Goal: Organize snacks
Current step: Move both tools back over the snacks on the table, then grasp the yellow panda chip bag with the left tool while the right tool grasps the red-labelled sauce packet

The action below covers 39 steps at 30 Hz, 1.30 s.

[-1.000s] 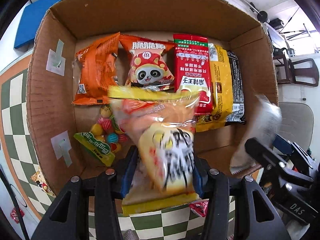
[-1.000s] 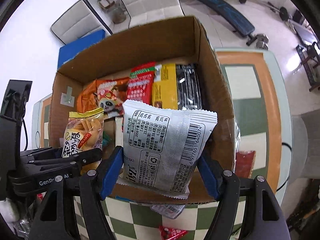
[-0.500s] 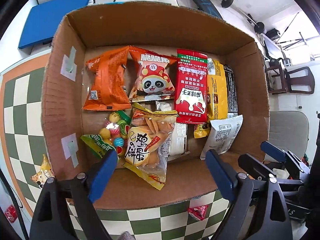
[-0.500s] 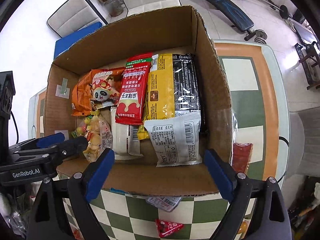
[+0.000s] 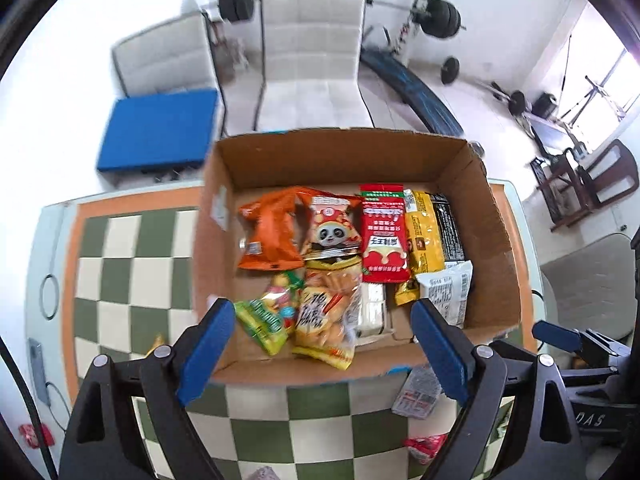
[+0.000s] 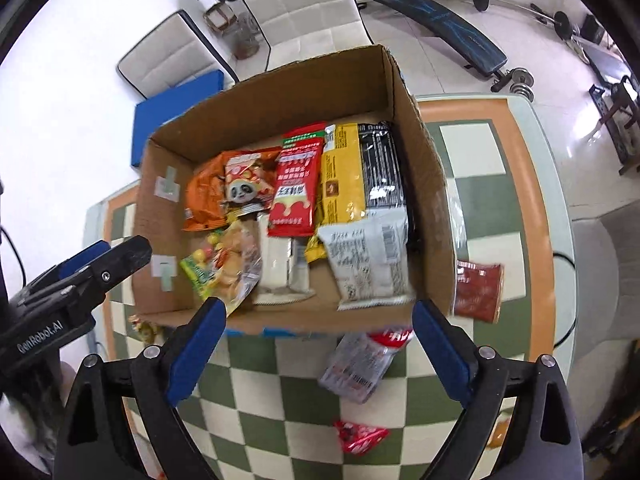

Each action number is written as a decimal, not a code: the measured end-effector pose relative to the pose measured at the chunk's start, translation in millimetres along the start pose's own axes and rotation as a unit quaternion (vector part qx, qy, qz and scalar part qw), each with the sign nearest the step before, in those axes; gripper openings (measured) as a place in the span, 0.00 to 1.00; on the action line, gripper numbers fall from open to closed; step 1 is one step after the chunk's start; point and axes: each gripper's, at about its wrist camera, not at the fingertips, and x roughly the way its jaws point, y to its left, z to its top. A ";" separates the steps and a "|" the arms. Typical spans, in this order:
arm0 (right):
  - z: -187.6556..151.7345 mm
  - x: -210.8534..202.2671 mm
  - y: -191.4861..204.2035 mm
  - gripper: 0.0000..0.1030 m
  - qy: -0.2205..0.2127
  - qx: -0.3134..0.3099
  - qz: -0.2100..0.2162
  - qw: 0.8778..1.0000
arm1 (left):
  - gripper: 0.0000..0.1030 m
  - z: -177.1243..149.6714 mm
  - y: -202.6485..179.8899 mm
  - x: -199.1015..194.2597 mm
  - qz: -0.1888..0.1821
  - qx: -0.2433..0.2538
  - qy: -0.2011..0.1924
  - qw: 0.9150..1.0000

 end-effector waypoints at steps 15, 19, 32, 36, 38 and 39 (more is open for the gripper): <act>-82.6 85.2 -37.7 0.93 0.080 0.129 -0.025 0.988 | 0.88 -113.2 131.7 50.5 0.074 -0.182 0.119 0.973; -81.6 116.1 -41.7 0.91 0.085 0.157 -0.059 0.982 | 0.88 -120.5 164.6 70.2 0.057 -0.226 0.145 0.962; -81.0 152.5 -27.9 0.65 0.089 0.137 -0.141 0.976 | 0.88 -115.1 227.6 123.1 0.042 -0.316 0.191 0.928; -86.0 155.0 -19.6 0.64 0.088 0.111 -0.153 0.978 | 0.88 -116.5 229.1 146.2 0.049 -0.300 0.216 0.928; -90.1 155.7 -14.9 0.63 0.087 0.098 -0.158 0.979 | 0.81 -118.9 229.2 154.0 0.048 -0.293 0.216 0.930; -91.6 156.1 -12.9 0.63 0.086 0.090 -0.158 0.979 | 0.71 -119.9 228.6 155.0 0.049 -0.291 0.213 0.931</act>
